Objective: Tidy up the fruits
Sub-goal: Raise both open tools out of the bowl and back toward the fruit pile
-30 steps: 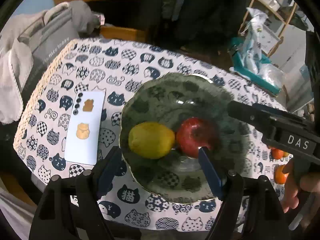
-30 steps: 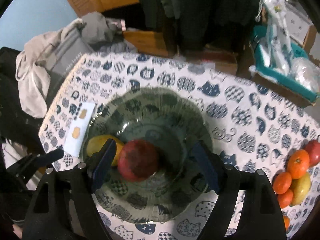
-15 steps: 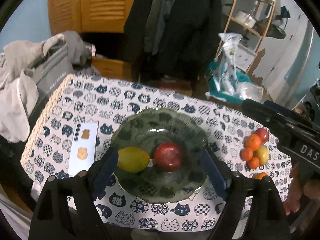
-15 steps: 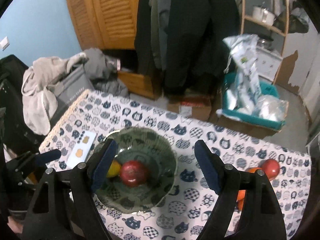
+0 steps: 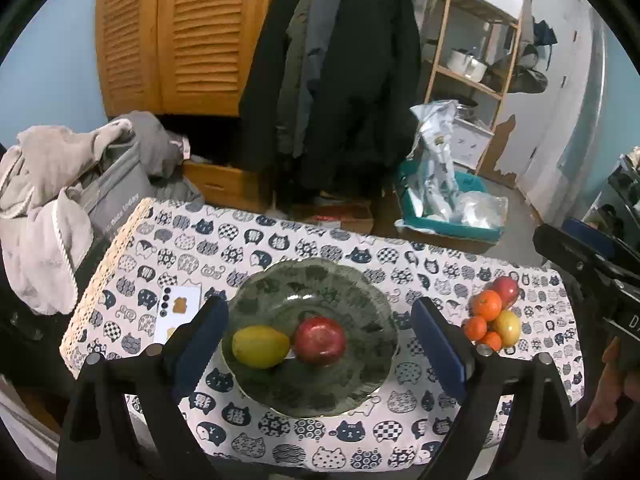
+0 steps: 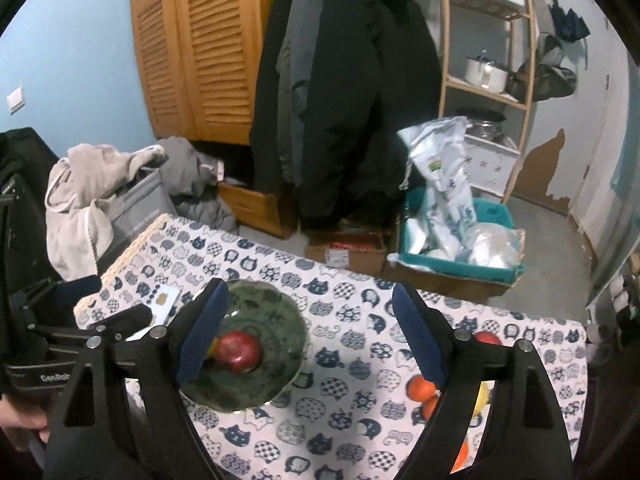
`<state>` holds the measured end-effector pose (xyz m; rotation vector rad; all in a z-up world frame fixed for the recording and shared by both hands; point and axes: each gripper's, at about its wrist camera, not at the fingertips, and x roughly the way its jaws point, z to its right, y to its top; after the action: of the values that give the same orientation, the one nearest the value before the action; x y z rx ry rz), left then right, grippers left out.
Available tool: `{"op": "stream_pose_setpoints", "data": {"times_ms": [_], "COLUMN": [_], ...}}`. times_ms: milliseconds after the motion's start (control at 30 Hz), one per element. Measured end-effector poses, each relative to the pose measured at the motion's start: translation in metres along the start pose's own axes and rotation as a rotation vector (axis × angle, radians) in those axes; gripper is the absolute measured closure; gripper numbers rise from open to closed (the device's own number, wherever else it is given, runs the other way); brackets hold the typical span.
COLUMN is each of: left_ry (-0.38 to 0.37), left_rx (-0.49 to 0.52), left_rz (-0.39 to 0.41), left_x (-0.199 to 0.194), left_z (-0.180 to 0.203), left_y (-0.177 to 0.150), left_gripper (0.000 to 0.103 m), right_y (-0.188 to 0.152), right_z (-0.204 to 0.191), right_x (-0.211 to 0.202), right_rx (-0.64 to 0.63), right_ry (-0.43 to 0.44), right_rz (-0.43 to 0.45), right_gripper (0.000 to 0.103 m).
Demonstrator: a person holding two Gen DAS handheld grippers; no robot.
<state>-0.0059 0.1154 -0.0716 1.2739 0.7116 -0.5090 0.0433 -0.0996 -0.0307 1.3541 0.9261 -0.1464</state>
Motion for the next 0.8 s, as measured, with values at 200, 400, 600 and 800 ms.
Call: {"op": "stream_pose_setpoints", "data": {"times_ms": [200,400,600,800], "left_ry": [-0.012,-0.019,-0.047,-0.086], "left_rx": [0.037,0.068,0.09,0.139], "left_rz": [0.042,0.083,0.121,0.104], "left_x": [-0.016,-0.032,-0.046,-0.044], "left_z": [0.017,0.034,0.052,0.077], "left_y": [0.003,0.004,0.006,0.001], "left_gripper": [0.001,0.001,0.001,0.001], "right_y": [-0.004,-0.016,-0.029,-0.045], "right_z": [0.016,0.033,0.053,0.081], "right_x": [-0.024,-0.048,-0.066,-0.076], "right_rx": [0.014,0.029,0.047,0.093], "right_ry": [-0.025,-0.053,-0.089,-0.121], "right_rz": [0.038,0.067,0.078,0.065], "right_gripper": [0.017,0.014,0.013,0.013]}}
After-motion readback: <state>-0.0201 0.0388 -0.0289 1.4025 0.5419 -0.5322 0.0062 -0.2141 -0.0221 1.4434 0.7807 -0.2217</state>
